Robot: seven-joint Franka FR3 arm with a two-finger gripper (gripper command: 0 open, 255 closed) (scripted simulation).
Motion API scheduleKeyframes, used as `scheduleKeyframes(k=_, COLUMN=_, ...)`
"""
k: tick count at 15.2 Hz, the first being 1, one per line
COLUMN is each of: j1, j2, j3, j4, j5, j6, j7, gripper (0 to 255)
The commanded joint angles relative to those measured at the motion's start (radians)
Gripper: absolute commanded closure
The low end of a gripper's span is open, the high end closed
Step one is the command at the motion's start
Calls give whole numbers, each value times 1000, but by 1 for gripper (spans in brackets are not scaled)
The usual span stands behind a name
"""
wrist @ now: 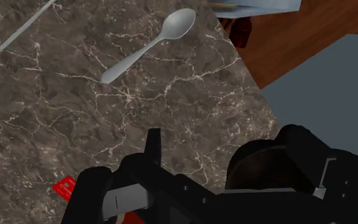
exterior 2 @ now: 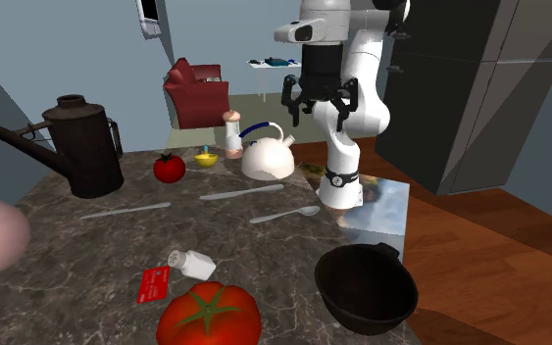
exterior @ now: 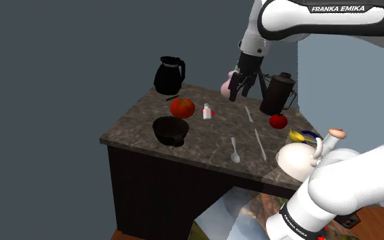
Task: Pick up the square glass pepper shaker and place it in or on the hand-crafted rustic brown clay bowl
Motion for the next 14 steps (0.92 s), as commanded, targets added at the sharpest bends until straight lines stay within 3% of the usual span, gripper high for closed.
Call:
scheduleKeyframes(k=1, j1=-13, j2=81, j3=-15, j4=36, j5=-4, j6=31, j7=-4, gripper=0)
scheduleKeyframes(k=14, j1=-77, j2=606, j3=-91, j4=399, j5=18, j6=102, j7=-19, gripper=0)
